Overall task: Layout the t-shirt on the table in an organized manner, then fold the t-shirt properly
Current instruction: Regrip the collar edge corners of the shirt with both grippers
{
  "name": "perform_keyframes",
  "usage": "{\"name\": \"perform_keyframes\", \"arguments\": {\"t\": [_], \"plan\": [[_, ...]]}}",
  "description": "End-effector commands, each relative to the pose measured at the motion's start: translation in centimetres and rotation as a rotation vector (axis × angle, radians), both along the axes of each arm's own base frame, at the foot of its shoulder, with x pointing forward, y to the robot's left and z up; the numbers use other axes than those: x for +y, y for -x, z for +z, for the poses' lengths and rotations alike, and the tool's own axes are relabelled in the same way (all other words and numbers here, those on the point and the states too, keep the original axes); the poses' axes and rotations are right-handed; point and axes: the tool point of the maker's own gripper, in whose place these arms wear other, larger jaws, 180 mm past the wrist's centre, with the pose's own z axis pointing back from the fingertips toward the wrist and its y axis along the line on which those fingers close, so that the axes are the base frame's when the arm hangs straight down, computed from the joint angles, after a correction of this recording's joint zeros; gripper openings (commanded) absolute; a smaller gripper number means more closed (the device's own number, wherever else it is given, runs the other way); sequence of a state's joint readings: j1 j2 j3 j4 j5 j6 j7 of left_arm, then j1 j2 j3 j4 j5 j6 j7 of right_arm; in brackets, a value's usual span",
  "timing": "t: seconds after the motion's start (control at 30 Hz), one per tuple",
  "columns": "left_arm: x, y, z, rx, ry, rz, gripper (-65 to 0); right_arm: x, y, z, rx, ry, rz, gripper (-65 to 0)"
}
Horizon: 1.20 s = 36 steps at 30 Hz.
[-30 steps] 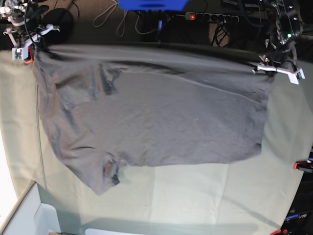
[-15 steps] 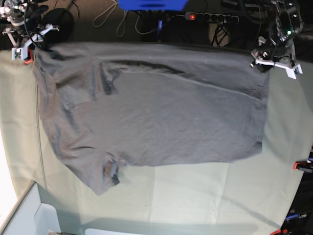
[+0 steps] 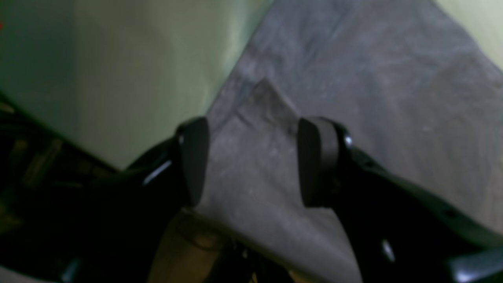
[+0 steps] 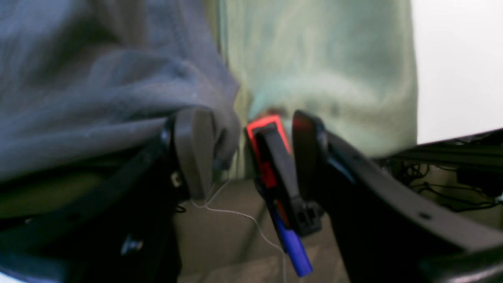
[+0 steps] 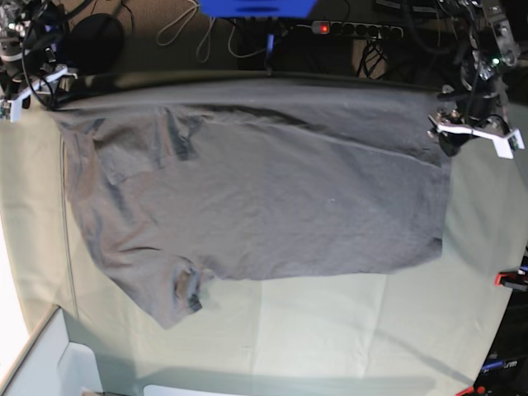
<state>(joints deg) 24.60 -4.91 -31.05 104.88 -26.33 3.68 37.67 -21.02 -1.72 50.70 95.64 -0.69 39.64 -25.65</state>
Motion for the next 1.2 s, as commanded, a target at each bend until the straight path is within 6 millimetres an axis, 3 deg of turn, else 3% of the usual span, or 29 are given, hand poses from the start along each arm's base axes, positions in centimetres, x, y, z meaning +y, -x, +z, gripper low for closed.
{"name": "perform_keyframes", "arguments": {"t": [0.0, 0.1, 0.33, 0.43, 0.8, 0.93, 1.17], "plan": [[0.4, -0.5, 1.1, -0.035, -0.023, -0.001, -30.3, -0.9, -0.2, 0.8, -0.017, 0.025, 0.006, -32.3], [0.5, -1.7, 1.5, -0.062, -0.019, 0.002, -30.3, -1.3, -0.1, 0.4, -0.007, 0.021, 0.004, -32.4], [0.9, -3.3, -0.9, -0.035, 0.027, 0.034, -30.3, -3.4, -0.9, 1.8, -0.063, 0.045, -0.063, -32.4], [1.3, -4.3, -2.2, -0.021, 0.052, 0.052, -30.3, -3.2, -1.8, 2.0, -0.083, 0.042, -0.059, -32.3], [2.2, -6.1, -6.5, 0.065, 0.126, 0.096, -30.5, 5.2, -8.5, 1.0, -0.109, -0.043, 0.226, -32.2], [1.9, -5.8, -7.4, 0.088, 0.138, 0.096, -30.6, 6.5, -9.7, 0.7, -0.117, -0.067, 0.255, -32.2], [1.8, -5.8, -7.7, 0.093, 0.145, 0.099, -30.8, 6.6, -10.4, -2.8, -0.012, -0.066, 0.263, -32.3]]}}
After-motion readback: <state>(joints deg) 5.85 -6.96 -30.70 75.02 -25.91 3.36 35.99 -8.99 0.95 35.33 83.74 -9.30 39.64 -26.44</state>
